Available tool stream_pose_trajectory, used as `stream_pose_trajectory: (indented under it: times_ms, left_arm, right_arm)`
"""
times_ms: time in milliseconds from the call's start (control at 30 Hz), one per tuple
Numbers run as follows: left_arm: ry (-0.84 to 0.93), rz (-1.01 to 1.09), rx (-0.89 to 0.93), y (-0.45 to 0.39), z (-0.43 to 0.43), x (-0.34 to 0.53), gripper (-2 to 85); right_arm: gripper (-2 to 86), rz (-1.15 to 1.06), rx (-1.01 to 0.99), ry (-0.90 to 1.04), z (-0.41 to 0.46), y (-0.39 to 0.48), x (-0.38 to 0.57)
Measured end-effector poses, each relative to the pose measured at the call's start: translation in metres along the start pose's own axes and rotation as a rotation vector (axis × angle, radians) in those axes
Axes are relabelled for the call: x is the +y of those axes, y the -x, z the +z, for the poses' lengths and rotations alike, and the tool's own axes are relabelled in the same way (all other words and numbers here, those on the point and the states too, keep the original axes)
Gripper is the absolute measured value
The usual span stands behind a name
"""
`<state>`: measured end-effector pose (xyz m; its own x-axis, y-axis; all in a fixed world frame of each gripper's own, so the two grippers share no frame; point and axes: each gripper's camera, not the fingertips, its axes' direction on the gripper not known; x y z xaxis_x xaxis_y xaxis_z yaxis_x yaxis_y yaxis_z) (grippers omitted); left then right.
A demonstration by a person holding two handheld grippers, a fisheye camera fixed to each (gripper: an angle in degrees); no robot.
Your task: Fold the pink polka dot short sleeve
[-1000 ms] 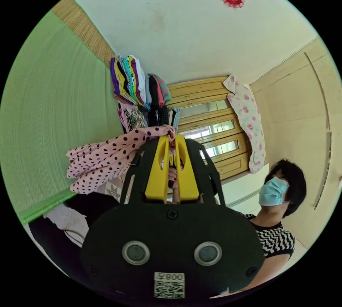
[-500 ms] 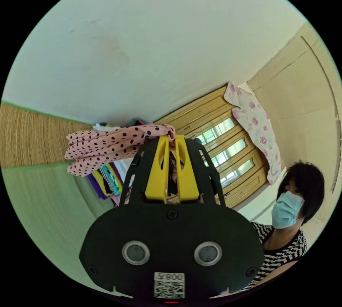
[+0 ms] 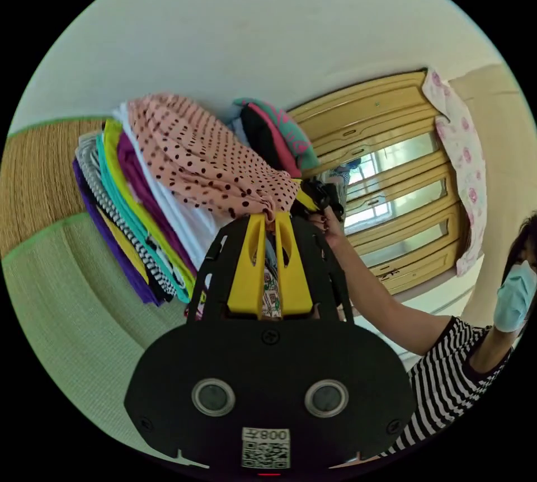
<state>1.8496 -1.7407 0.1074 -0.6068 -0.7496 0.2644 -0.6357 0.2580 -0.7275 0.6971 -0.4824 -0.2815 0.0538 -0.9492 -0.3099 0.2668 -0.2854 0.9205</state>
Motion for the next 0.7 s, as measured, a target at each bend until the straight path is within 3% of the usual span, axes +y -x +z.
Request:
stream_pose_trajectory:
  times_ms: [167, 367, 533, 700]
  left_arm:
    - [0.07, -0.155, 0.041, 0.03, 0.083, 0.004, 3.4]
    - [0.046, -0.19, 0.044, 0.023, 0.127, -0.027, 4.0]
    - [0.047, -0.18, 0.052, -0.006, 0.15, -0.047, 4.7]
    - [0.022, -0.144, 0.068, -0.049, 0.162, -0.054, 2.8]
  right_arm:
    - [1.1, 0.116, -0.066, 0.023, -0.002, -0.081, 0.022]
    - [1.0, 0.126, -0.077, 0.035, 0.003, -0.1, 0.019]
    - [0.5, 0.105, -0.054, -0.029, -0.007, -0.085, 0.024]
    - [0.2, -0.047, 0.032, -0.132, -0.013, -0.011, 0.043]
